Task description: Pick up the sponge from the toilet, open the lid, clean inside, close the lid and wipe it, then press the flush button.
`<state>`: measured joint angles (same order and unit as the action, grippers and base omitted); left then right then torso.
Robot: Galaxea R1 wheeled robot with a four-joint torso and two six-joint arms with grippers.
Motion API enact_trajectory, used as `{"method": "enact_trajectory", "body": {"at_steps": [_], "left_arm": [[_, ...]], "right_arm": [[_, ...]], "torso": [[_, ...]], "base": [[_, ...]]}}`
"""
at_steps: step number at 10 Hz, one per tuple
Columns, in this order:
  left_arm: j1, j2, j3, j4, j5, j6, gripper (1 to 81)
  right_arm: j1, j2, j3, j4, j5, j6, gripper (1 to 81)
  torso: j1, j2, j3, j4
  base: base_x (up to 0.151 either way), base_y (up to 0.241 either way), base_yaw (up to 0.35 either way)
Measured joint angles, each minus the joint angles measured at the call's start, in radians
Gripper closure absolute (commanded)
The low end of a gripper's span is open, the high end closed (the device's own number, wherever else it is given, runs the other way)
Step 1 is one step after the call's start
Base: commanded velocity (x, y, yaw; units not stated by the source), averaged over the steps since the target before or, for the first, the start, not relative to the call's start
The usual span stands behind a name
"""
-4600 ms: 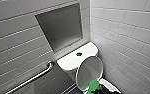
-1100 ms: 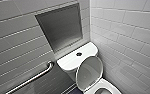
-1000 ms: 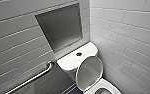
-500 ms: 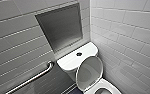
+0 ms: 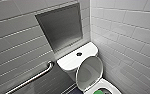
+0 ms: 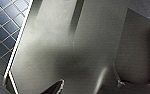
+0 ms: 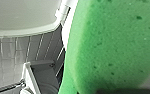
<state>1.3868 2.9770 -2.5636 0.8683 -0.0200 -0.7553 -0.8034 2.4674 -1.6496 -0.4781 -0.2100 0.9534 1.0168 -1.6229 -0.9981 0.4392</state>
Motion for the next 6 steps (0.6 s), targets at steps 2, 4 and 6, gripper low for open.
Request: {"method": "enact_trajectory", "body": {"at_steps": [2,4,6], "left_arm": [[0.0,-0.005,0.0,0.0,-0.003,0.0,1.0],[0.0,-0.005,0.001,0.0,-0.006,0.0,1.0],[-0.003,-0.008,0.003,0.0,-0.013,0.0,1.0]], "right_arm": [[-0.002,-0.013,-0.021,-0.002,-0.019,0.0,81.1],[-0.002,-0.005,-0.021,-0.002,-0.018,0.0,81.1],[0.001,-0.01,-0.022,-0.002,-0.019,0.0,81.1]], "torso": [[0.0,0.0,0.0,0.0],[-0.007,0.011,0.0,0.0],[-0.044,0.069,0.0,0.0]], "base": [[0.0,0.0,0.0],[0.0,0.0,0.0],[0.0,0.0,0.0]]}}
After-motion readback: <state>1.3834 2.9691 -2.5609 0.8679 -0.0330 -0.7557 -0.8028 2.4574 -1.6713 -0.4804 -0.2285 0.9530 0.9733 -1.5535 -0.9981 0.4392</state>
